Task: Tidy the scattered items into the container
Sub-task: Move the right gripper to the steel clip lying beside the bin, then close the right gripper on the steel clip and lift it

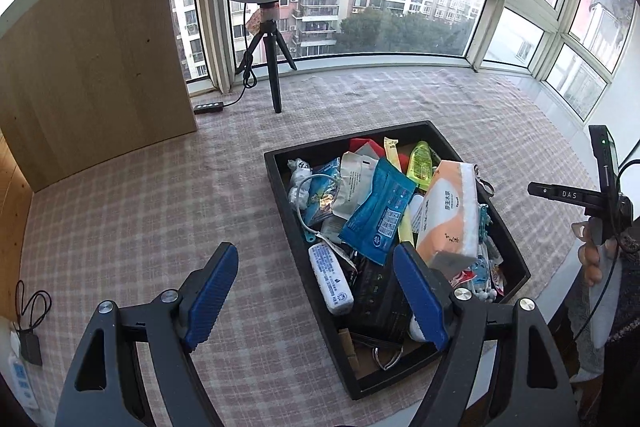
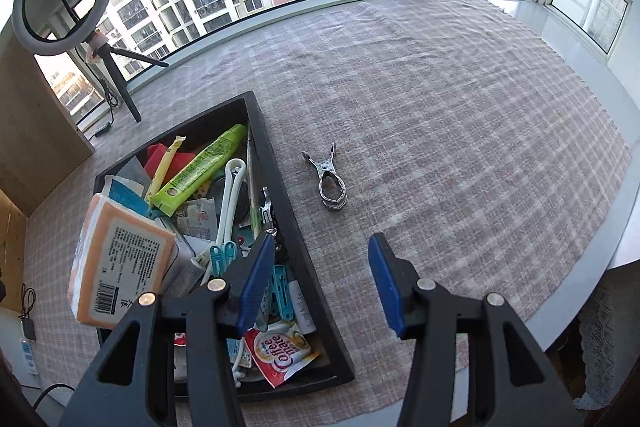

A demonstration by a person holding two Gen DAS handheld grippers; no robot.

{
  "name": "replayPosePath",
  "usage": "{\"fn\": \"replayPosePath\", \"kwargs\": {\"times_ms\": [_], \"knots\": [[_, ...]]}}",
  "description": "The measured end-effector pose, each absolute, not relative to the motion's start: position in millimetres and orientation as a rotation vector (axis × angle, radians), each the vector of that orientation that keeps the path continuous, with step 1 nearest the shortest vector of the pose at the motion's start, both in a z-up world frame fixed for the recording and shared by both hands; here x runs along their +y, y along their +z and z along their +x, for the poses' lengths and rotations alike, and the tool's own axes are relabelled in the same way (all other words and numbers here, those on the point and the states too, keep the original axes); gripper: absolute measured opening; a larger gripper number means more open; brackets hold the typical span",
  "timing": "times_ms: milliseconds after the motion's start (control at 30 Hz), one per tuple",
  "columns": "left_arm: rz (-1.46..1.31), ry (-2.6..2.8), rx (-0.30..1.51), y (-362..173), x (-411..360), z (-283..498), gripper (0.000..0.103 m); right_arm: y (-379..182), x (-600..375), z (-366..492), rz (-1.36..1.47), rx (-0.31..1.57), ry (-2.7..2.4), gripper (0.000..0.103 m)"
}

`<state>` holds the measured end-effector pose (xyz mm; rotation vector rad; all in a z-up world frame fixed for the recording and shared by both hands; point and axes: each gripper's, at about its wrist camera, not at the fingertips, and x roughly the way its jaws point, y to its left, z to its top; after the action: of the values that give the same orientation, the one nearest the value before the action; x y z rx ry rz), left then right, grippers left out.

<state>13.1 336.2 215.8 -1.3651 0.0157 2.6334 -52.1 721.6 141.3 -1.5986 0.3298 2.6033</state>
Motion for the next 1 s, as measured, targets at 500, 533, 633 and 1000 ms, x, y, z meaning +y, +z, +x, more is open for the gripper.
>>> {"fn": "replayPosePath", "kwargs": {"times_ms": [500, 533, 633, 1000], "knots": [[-1.518, 2.758, -0.090, 206.6, 332.7, 8.6, 0.078, 54.6, 749.8, -154.3, -1.917, 0.358, 2.502, 0.048], [-1.526, 2.762, -0.092, 206.5, 332.4, 8.2, 0.078, 50.4, 749.2, -157.6, -1.930, 0.351, 2.496, 0.048], [-1.539, 2.771, -0.091, 206.5, 332.1, 5.9, 0.078, 40.3, 748.4, -165.4, -1.956, 0.344, 2.479, 0.048], [-1.554, 2.772, -0.074, 207.0, 328.7, 6.8, 0.078, 29.6, 738.8, -173.9, -1.954, 0.240, 2.451, 0.023]]}}
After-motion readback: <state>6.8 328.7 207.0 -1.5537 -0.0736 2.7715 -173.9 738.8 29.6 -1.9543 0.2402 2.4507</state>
